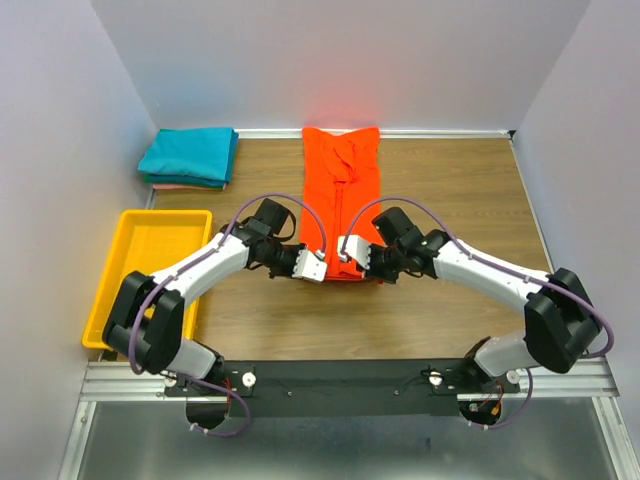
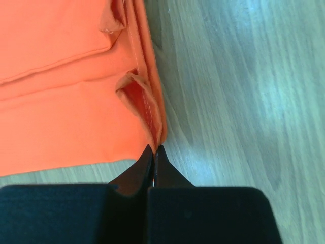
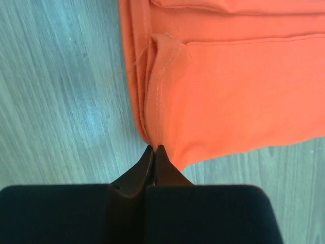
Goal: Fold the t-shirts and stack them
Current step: Fold the tshirt
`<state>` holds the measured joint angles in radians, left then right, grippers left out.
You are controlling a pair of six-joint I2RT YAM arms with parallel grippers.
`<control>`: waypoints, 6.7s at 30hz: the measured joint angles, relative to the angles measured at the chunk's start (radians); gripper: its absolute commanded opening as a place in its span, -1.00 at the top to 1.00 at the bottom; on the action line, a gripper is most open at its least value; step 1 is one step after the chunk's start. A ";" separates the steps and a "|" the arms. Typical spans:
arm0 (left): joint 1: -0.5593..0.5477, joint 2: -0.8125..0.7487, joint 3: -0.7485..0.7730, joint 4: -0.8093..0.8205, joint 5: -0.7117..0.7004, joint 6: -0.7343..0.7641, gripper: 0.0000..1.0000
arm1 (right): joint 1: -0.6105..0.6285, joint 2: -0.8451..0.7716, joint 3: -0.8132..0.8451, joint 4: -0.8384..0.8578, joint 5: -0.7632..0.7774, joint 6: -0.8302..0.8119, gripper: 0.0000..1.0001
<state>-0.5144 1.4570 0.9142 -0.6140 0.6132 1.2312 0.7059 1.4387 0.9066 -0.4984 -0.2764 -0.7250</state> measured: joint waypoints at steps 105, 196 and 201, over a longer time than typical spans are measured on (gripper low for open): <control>0.253 0.511 0.455 -0.204 0.443 -0.512 0.49 | -0.399 0.624 0.734 -0.402 -0.625 0.320 0.53; 0.227 0.429 0.054 0.164 0.591 -1.011 -0.90 | -0.344 0.436 0.116 -0.182 -0.735 0.594 -1.00; 0.263 0.449 0.066 0.148 0.622 -1.020 -0.90 | -0.346 0.459 0.163 -0.211 -0.716 0.595 -0.99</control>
<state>-0.2516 1.9060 0.9806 -0.4660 1.2354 0.2111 0.3599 1.8980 1.0691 -0.7090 -0.9920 -0.1303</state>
